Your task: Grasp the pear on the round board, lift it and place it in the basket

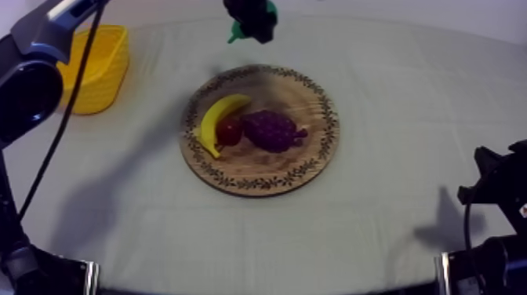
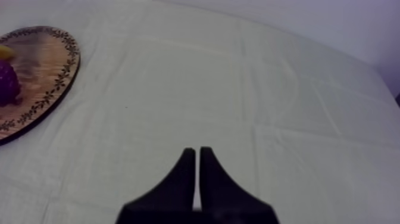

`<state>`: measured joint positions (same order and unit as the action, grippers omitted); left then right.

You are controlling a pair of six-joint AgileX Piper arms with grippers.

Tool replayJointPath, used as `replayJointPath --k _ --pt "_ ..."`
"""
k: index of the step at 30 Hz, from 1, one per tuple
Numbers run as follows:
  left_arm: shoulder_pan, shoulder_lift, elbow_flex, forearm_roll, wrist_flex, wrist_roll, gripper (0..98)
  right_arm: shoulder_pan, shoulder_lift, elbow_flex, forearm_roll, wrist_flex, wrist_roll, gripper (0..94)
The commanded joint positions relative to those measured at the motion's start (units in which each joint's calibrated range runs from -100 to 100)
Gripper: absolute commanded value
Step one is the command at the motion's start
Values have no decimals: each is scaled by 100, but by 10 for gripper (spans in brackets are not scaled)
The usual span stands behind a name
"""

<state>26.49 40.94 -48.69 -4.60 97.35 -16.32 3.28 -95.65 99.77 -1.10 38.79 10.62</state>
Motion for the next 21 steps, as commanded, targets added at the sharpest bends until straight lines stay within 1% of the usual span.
replayJointPath --k 1,11,17,21 --pt "-285 -444 454 -32 -2 -13 503 1 -2 1 0 0 0 4" --pt "-1523 -1320 1671 -172 -10 5 503 1 -2 1 0 0 0 4" --pt "-2126 -1594 2175 -309 -10 86 502 1 -2 1 0 0 0 4" --pt "-2477 -1691 2255 -353 3 103 502 1 -2 1 0 0 0 4"
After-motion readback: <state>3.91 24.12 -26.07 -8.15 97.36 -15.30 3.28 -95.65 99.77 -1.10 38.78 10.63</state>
